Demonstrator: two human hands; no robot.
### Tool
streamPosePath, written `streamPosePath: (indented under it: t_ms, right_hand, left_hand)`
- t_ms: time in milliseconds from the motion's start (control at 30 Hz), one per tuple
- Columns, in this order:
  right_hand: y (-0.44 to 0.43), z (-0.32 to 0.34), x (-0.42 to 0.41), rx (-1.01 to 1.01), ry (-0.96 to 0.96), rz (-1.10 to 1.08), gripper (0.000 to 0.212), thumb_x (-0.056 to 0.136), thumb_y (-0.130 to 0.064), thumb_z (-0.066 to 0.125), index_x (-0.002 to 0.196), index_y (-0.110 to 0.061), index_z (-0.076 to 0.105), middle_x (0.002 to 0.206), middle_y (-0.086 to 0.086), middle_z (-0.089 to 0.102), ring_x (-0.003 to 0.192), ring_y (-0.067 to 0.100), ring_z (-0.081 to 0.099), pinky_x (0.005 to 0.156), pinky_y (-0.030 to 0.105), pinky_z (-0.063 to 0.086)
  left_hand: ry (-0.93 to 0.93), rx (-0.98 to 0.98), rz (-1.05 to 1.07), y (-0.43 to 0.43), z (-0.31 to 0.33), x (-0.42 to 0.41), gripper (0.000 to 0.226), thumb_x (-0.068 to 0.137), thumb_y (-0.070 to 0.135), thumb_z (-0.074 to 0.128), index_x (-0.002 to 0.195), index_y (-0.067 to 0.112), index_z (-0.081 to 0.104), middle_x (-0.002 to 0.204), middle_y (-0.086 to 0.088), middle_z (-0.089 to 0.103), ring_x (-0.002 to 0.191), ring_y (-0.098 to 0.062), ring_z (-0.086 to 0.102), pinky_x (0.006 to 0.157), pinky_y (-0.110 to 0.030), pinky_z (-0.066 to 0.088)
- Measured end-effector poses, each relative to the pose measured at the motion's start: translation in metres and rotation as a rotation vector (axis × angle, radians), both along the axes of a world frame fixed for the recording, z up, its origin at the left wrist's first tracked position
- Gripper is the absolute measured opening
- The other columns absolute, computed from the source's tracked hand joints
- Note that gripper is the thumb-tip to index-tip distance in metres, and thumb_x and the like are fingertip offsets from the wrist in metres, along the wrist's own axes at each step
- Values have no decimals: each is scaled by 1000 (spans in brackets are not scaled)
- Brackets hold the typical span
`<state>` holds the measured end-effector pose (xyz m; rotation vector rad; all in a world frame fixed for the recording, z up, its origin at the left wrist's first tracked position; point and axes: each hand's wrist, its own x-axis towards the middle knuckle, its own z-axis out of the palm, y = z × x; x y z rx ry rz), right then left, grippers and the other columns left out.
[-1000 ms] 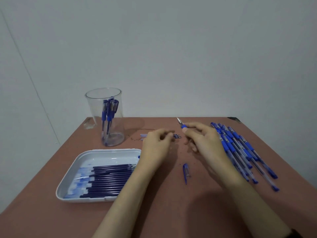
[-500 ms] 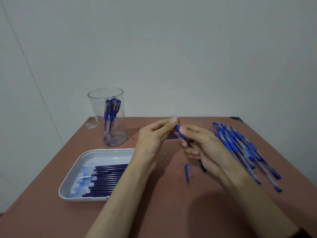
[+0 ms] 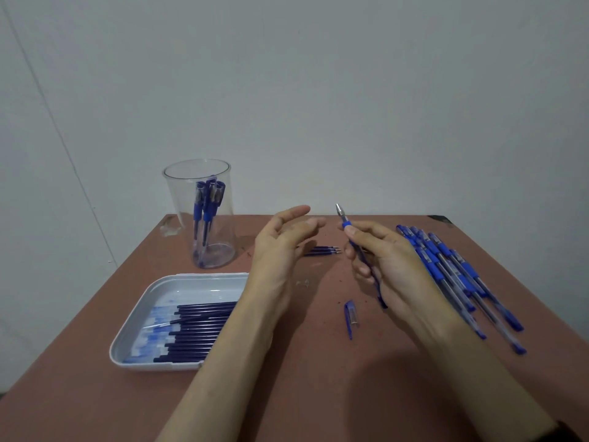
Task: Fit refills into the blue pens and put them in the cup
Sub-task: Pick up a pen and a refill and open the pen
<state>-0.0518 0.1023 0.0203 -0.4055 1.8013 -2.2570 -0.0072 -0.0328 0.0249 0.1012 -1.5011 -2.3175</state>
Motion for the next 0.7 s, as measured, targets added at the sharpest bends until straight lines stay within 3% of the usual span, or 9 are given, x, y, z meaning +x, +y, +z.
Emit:
streamPosePath:
  t_ms: [167, 267, 367, 533, 600, 700]
  right_hand:
    - [-1, 0, 4, 53, 5, 99, 8, 90, -12, 61, 94, -8, 67, 58, 4, 55, 39, 11, 34, 38, 21, 21]
    - [-1, -2, 4, 82, 26, 113, 7, 88, -12, 64, 90, -12, 70, 59, 6, 55, 39, 12, 34, 38, 20, 23]
    - [-2, -4, 3, 186, 111, 62, 7, 86, -15, 69, 82, -21, 72, 62, 6, 59, 41, 12, 37, 44, 23, 23]
    - [-3, -8, 4, 367, 210, -54, 4, 86, -14, 69, 89, -17, 71, 63, 7, 61, 42, 6, 45, 40, 19, 32]
    - [-2, -8, 2, 358, 205, -130, 5, 86, -14, 69, 89, -17, 71, 63, 6, 61, 42, 6, 46, 40, 16, 33]
    - [1, -6, -1, 340, 210, -205, 6, 85, -15, 70, 88, -20, 70, 62, 4, 60, 41, 3, 45, 42, 18, 34]
  left_hand:
    - [8, -71, -88, 2, -1, 1, 28, 89, 5, 58, 115, 16, 62, 105, 2, 72, 98, -7, 66, 90, -19, 51]
    - [23, -82, -44, 1, -1, 1, 24, 87, 5, 61, 107, 17, 67, 97, -1, 73, 90, -8, 67, 82, -17, 53]
    - [1, -94, 63, -1, -3, 0, 19, 85, 9, 65, 99, 21, 71, 92, 2, 70, 87, -9, 61, 90, -25, 50]
    - [10, 32, 206, -10, -1, -2, 14, 85, 8, 66, 91, 20, 70, 91, 9, 69, 86, -2, 62, 78, -14, 50]
    - [-32, -74, 256, -11, -3, -2, 11, 83, 13, 69, 86, 23, 71, 85, 12, 70, 79, 4, 62, 69, -12, 49]
    - [-113, -417, 236, -6, -8, -2, 5, 81, 18, 73, 80, 22, 72, 74, 8, 69, 71, -1, 61, 58, -11, 44]
